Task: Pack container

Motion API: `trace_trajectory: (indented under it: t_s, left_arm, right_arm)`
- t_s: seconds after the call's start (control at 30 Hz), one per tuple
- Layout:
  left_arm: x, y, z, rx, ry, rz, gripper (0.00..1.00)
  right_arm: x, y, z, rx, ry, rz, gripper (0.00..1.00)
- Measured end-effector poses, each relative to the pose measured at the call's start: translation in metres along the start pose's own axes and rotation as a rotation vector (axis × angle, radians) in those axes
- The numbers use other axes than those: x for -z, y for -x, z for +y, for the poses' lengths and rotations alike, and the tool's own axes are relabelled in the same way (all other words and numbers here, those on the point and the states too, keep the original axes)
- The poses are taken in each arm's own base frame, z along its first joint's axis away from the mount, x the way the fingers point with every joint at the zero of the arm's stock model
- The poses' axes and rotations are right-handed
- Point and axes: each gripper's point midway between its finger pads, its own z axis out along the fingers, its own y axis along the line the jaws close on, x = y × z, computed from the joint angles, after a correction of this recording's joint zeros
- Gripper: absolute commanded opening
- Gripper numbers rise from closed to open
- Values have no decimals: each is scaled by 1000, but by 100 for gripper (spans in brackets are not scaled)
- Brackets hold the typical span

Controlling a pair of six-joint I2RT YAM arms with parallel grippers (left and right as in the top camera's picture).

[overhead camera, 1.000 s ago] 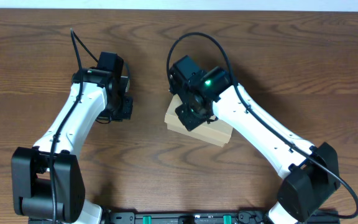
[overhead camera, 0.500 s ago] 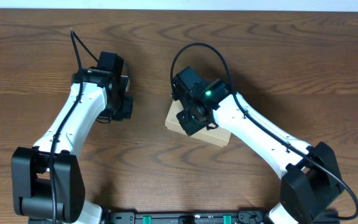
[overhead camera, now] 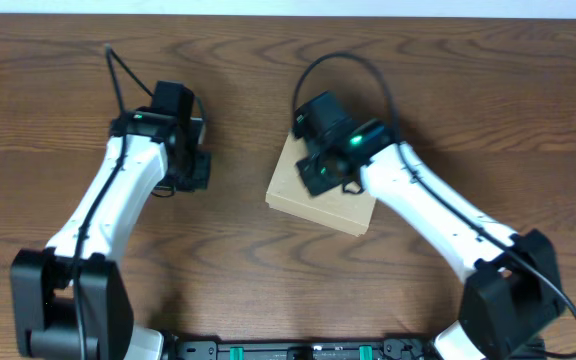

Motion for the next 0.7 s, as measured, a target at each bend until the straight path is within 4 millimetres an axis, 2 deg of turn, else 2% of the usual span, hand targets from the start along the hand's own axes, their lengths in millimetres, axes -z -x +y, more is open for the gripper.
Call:
trace_trajectory:
  t_s: [0.03,0.07,0.1,0.13,0.17,0.2,0.23,0.27,0.33,0.4,0.47,0.57,0.63,0.7]
  left_arm:
    - [3,1,3,4,4,-12,60]
    - [8,3,8,16,16,-29,65]
    - [12,4,13,26,25,-44,69]
    - [15,5,17,35,37,-56,72]
    - [17,5,21,43,49,-63,73]
    - [19,5,26,48,66,-66,75]
    - [19,4,33,57,89,-65,78]
    - [19,4,34,56,91,-64,80]
    - [20,6,39,65,110,-75,87]
    - [21,18,44,53,125,-126,92]
    - [26,29,44,47,123,-182,98]
    - [48,34,40,35,101,-265,95]
    - [70,34,36,31,82,-344,96]
    - [90,27,34,30,74,-417,95]
  right_arm:
    - [5,7,-10,-23,-14,-30,27]
    - [12,17,-25,-51,-33,-71,45]
    - [21,25,-40,-73,-53,-111,78]
    - [30,32,-56,-96,-76,-147,92]
    - [39,38,-73,-112,-99,-181,95]
    - [46,42,-86,-125,-119,-205,98]
    - [55,45,-111,-147,-160,-230,99]
    - [56,45,-115,-154,-168,-231,99]
    - [61,42,-142,-191,-217,-237,99]
    - [69,39,-179,-245,-288,-255,99]
    - [74,39,-198,-273,-321,-275,98]
    - [80,31,-222,-315,-362,-272,96]
    - [84,27,-231,-332,-377,-276,95]
    - [87,24,-232,-333,-385,-294,96]
